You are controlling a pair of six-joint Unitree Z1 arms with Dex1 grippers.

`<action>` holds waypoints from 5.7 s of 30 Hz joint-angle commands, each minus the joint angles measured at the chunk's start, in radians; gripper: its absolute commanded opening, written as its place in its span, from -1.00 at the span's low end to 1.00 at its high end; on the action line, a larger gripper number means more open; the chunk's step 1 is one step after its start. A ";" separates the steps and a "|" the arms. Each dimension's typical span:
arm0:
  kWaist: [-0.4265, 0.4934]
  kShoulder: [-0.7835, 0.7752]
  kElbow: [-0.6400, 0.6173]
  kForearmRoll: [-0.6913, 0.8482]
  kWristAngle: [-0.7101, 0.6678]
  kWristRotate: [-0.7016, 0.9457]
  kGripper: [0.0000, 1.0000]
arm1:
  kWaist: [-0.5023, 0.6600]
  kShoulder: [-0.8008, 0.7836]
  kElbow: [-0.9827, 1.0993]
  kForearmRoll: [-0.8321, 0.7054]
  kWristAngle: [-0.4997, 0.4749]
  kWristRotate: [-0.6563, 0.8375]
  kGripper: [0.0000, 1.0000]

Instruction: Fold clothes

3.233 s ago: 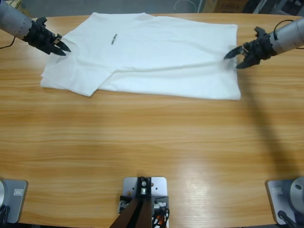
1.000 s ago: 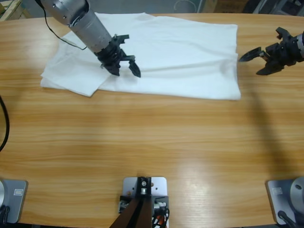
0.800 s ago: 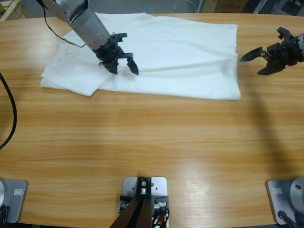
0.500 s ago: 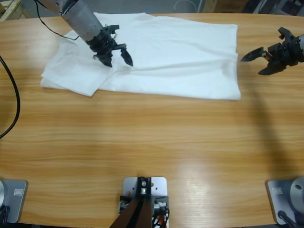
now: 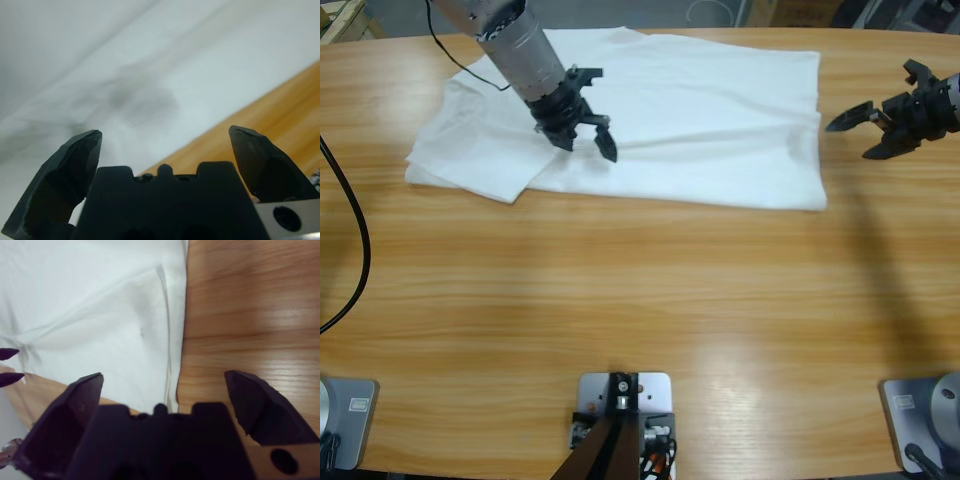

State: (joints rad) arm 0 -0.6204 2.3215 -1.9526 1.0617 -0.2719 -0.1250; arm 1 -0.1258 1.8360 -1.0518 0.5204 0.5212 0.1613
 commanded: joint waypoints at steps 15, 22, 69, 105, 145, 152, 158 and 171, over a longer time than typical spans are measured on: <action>-0.010 0.011 0.003 0.062 0.427 0.009 1.00 | -0.034 0.049 0.026 0.003 0.031 -0.030 1.00; -0.017 0.040 0.004 0.060 0.516 -0.003 1.00 | -0.037 0.051 0.025 0.004 0.034 -0.037 1.00; -0.019 0.128 -0.038 0.064 0.594 -0.018 1.00 | -0.051 0.093 0.008 0.010 0.073 -0.060 1.00; 0.045 0.234 -0.259 0.172 0.614 -0.030 1.00 | -0.051 0.138 -0.005 0.009 0.089 -0.066 1.00; 0.637 -0.546 0.736 -0.189 -0.257 -0.009 0.98 | 0.081 -0.232 0.220 -0.042 0.217 0.010 0.49; 0.843 -0.452 0.818 -0.249 -0.377 0.008 0.81 | 0.081 -0.223 0.222 -0.043 0.220 0.014 0.49; 0.847 -0.356 0.820 -0.300 -0.383 0.007 0.79 | 0.081 -0.201 0.220 -0.049 0.223 0.014 0.49; 0.914 -0.350 0.988 -0.619 -0.374 -0.137 0.65 | 0.081 -0.170 0.214 -0.053 0.237 0.014 0.49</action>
State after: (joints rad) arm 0 0.2817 1.9721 -1.0905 0.6454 -0.6393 -0.1688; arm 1 -0.0525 1.6242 -0.8565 0.4752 0.7222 0.1653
